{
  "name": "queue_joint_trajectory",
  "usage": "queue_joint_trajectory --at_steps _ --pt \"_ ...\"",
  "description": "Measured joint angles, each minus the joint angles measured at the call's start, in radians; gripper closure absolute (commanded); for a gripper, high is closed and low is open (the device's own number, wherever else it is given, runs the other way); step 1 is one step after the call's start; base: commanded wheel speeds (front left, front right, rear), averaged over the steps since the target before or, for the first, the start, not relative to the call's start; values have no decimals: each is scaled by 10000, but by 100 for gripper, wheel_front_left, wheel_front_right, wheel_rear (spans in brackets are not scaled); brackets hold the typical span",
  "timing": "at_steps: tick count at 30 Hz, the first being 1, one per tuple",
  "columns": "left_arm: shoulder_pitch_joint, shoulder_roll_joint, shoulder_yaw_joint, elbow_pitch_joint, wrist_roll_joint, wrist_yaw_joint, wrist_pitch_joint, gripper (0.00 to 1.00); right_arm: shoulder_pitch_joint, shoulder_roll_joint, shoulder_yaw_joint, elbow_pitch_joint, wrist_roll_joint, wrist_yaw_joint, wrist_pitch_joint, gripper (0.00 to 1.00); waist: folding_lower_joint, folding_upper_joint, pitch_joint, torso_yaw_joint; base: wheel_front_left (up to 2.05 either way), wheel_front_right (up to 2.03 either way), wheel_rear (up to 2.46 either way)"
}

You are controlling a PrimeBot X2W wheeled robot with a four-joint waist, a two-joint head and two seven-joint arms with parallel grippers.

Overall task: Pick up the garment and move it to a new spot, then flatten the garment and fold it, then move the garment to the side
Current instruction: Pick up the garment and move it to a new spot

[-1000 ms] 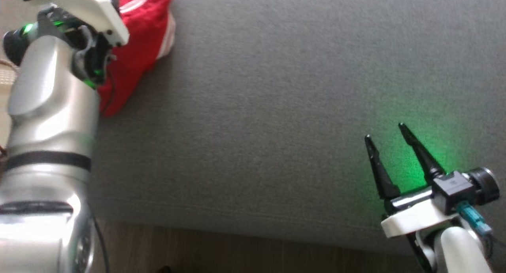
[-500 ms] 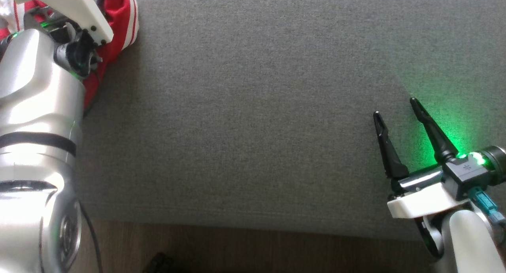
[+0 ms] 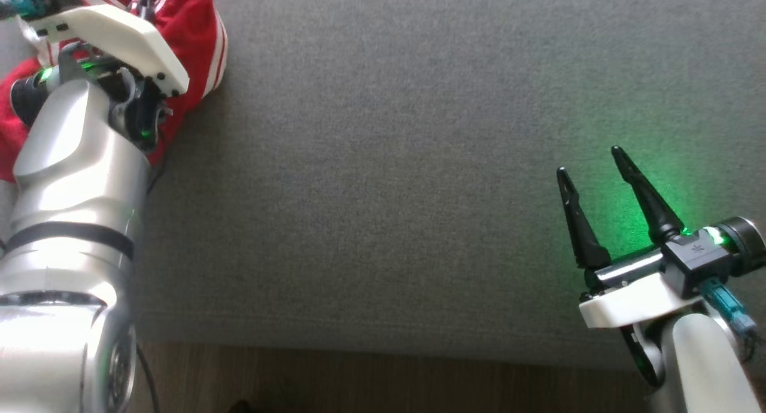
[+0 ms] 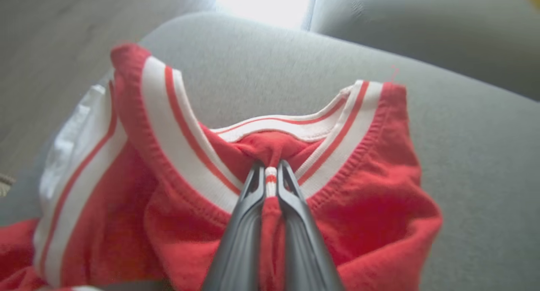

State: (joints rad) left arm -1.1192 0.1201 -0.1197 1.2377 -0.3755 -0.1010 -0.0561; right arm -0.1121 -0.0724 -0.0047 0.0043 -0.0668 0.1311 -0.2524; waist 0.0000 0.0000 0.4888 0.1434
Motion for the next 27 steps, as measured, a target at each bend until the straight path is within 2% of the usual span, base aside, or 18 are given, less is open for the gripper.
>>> queue_joint_trajectory --at_steps 7,16,21,27 --pt "80 0 -612 -410 324 -136 -1216 100 41 52 94 119 157 0 0 0 -1 0 -815 -180 0 0 0" --pt "94 -102 -1390 -1505 483 -234 -1588 100 588 132 136 320 472 0 0 0 -2 0 -2051 -778 0 0 0" --pt "384 -242 -2546 -2869 259 -236 -1365 100 693 184 282 316 1156 0 0 0 -2 1 -2618 -1689 0 0 0" --pt "1152 -232 -4004 -4464 -199 -236 -602 100 705 201 362 52 1494 0 0 0 -2 1 -2839 -2902 0 0 0"
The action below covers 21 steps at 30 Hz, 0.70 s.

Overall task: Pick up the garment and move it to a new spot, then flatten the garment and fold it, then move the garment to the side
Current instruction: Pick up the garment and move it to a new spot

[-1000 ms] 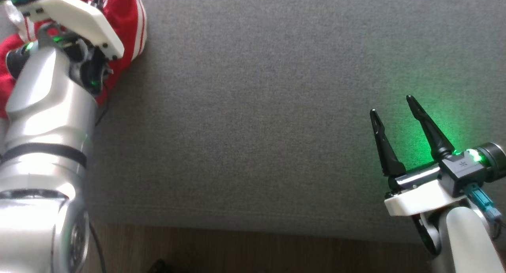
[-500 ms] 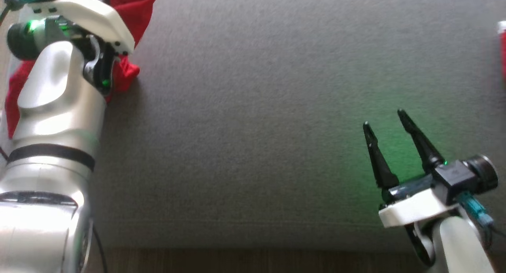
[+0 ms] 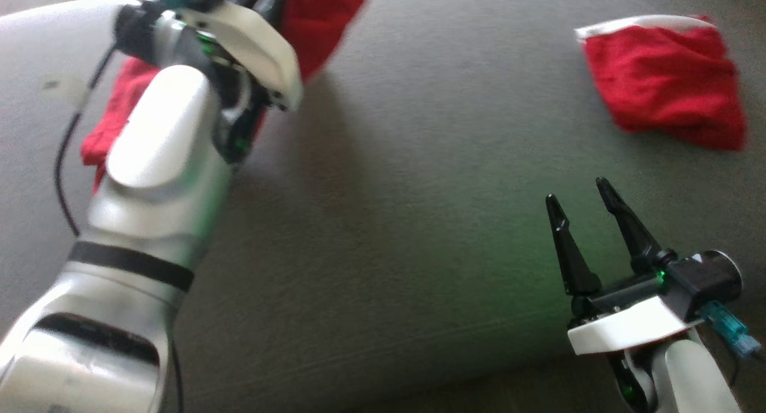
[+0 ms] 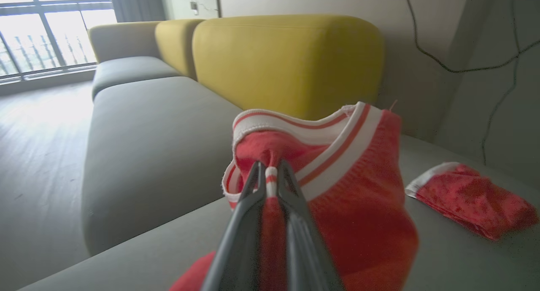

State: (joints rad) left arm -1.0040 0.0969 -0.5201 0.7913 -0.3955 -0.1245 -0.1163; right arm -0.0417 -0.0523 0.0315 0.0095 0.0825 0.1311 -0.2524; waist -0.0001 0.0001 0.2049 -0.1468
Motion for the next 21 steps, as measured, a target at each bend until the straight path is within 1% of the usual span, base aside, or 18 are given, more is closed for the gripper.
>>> queue_joint_trajectory --at_steps 1,2,5,10,14,16,20,21 --pt "90 -4 -261 -245 -79 -2 153 100 -3 2 0 -69 46 0 0 0 0 0 1 -212 0 0 0" --pt "90 -4 -261 -245 -79 -2 153 100 -3 2 0 -69 46 0 0 0 0 0 1 -212 0 0 0" --pt "350 15 -895 -815 -123 -2 491 100 -2 4 8 -198 232 0 0 0 0 0 88 -837 0 0 0" --pt "982 13 -1852 -1034 82 -2 727 100 -28 8 79 -382 523 0 0 0 0 0 539 -1695 0 0 0" --pt "1625 13 -2215 -466 247 -48 869 100 -116 17 146 -483 700 0 0 0 2 0 1144 -2146 0 0 0" --pt "1816 73 -2420 -94 395 67 834 100 -157 19 182 -535 748 0 0 0 2 0 1436 -2327 0 0 0" --pt "1797 104 -2441 332 541 384 318 99 -416 29 192 -564 784 0 0 0 3 0 1906 -2576 0 0 0" --pt "1770 65 -2439 391 541 466 151 60 -479 33 184 -569 782 0 0 0 3 0 1970 -2591 0 0 0"
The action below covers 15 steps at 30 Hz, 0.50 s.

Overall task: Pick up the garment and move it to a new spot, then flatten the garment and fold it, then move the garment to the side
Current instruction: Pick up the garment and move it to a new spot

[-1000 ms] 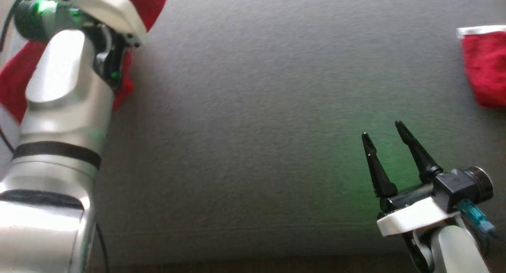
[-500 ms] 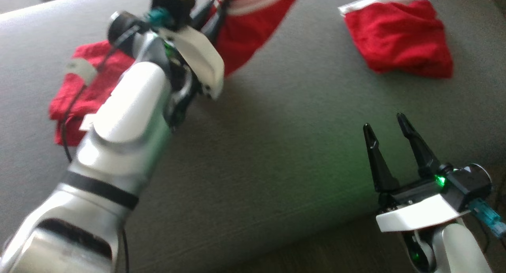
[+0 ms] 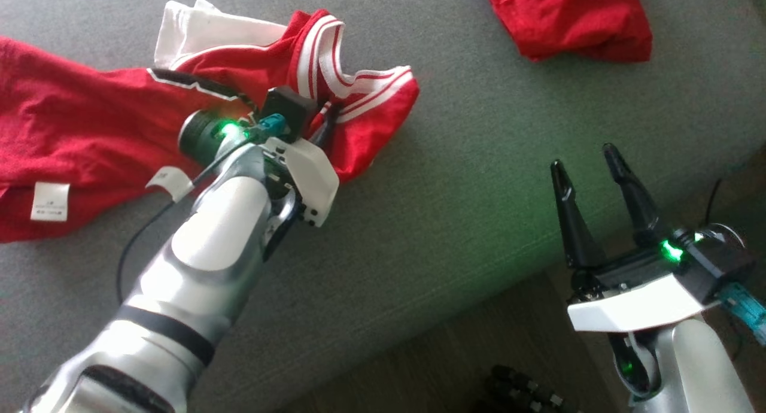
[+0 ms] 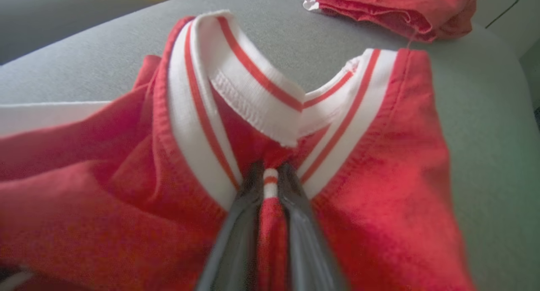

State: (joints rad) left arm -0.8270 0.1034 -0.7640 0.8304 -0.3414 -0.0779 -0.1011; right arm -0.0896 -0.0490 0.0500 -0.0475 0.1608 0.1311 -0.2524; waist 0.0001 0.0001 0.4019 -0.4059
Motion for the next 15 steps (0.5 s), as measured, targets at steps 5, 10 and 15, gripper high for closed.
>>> queue_joint_trajectory --at_steps 5,10,15 --pt "26 -372 -52 253 0 305 -759 0 -26 21 21 -2 -44 0 0 0 1 0 -90 304 0 0 0" --pt "291 -516 -90 -86 -257 587 -1300 0 1 25 65 63 -353 0 0 0 -1 0 -590 951 0 0 0" --pt "1459 -554 -38 -1344 -723 1218 -1482 0 310 25 65 272 -652 0 0 0 -2 0 -1343 1978 0 0 0"
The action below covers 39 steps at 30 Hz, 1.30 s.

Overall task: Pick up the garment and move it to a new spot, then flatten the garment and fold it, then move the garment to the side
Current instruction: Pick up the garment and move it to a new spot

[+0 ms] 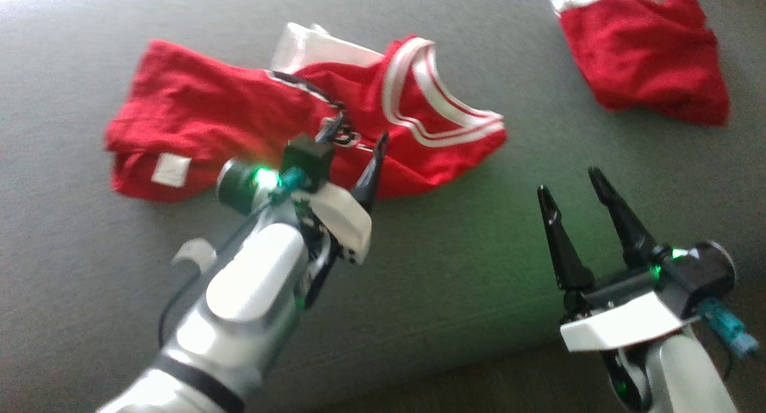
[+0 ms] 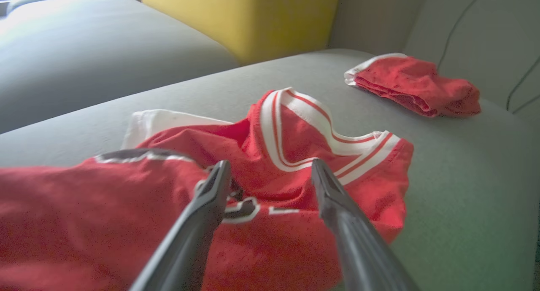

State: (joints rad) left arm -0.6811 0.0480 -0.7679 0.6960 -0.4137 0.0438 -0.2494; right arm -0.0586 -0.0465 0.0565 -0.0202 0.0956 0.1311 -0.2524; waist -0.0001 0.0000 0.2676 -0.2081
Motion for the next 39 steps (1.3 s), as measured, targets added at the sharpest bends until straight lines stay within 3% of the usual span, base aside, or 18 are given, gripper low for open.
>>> queue_joint_trajectory --at_steps 10,19,26,39 --pt "2811 98 1066 -2871 -15 1356 -2 0 806 6 -280 614 -69 0 0 0 0 0 -1409 1825 0 0 0" --pt "5578 385 2196 -4943 777 2389 -2 0 1598 15 -591 861 -61 0 0 0 -1 0 -2587 2905 0 0 0" --pt "6927 414 2713 -5501 1375 2566 -2 0 2008 36 -775 899 -100 0 0 0 -1 0 -3146 3171 0 0 0" --pt "8017 366 3659 -6032 2159 2102 -2 0 2365 54 -857 899 -343 0 0 0 0 0 -3518 3021 0 0 0"
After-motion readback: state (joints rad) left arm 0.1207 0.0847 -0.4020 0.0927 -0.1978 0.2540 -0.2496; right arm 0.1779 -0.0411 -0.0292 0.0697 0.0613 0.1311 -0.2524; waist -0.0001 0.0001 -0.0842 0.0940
